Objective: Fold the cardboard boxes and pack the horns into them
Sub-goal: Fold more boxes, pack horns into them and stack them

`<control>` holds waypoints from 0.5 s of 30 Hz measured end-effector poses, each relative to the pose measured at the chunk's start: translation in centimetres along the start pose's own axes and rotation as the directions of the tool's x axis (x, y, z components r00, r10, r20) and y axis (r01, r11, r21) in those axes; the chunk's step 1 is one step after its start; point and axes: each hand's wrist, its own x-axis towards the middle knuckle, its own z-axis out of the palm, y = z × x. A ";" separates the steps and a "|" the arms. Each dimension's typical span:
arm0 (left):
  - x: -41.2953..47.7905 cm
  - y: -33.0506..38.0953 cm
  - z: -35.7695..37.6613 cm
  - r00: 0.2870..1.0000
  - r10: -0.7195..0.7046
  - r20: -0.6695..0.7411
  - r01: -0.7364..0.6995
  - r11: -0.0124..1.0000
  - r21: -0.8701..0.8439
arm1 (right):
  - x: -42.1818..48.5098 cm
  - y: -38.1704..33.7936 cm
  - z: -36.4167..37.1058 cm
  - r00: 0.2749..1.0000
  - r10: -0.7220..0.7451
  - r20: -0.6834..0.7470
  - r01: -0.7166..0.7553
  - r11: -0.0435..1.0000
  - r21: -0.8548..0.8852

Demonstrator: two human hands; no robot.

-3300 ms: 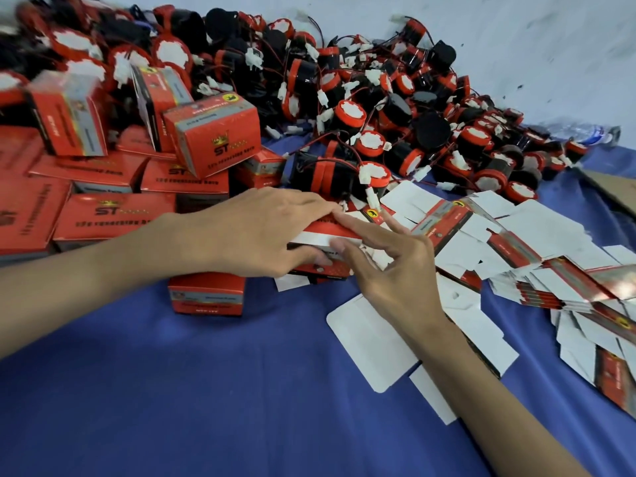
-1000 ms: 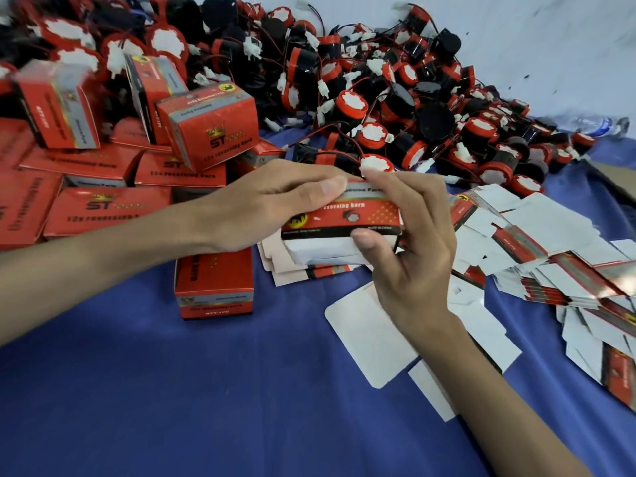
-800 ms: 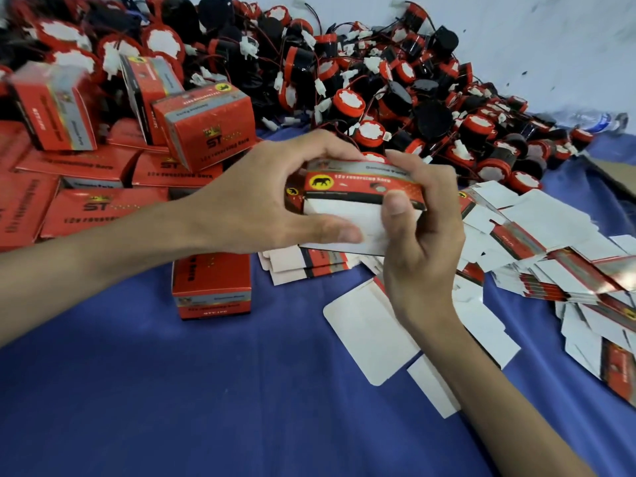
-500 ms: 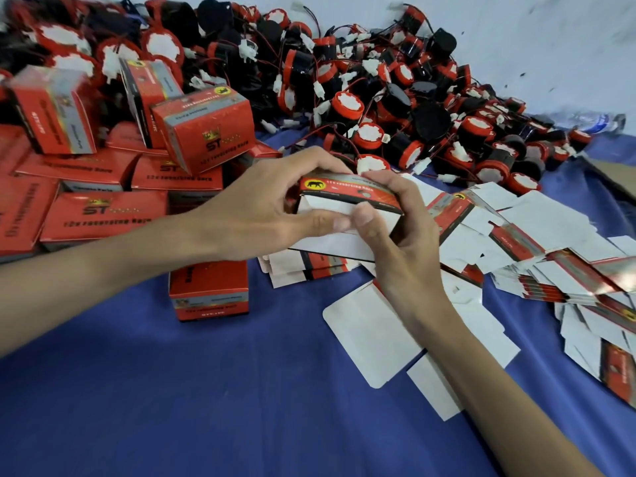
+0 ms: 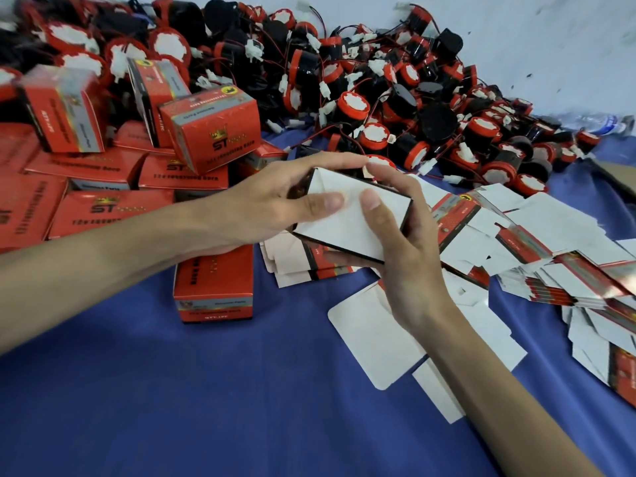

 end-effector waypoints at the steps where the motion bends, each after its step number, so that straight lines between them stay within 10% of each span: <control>1: 0.1 -0.1 -0.2 1.000 -0.016 0.022 0.016 0.999 -0.029 | 0.0 0.0 0.0 1.000 0.001 -0.007 -0.001 1.000 0.010; 15: 0.1 -0.5 -0.3 0.998 -0.035 -0.044 0.034 0.999 -0.020 | 0.2 0.6 0.1 0.995 0.028 -0.091 -0.020 0.995 0.096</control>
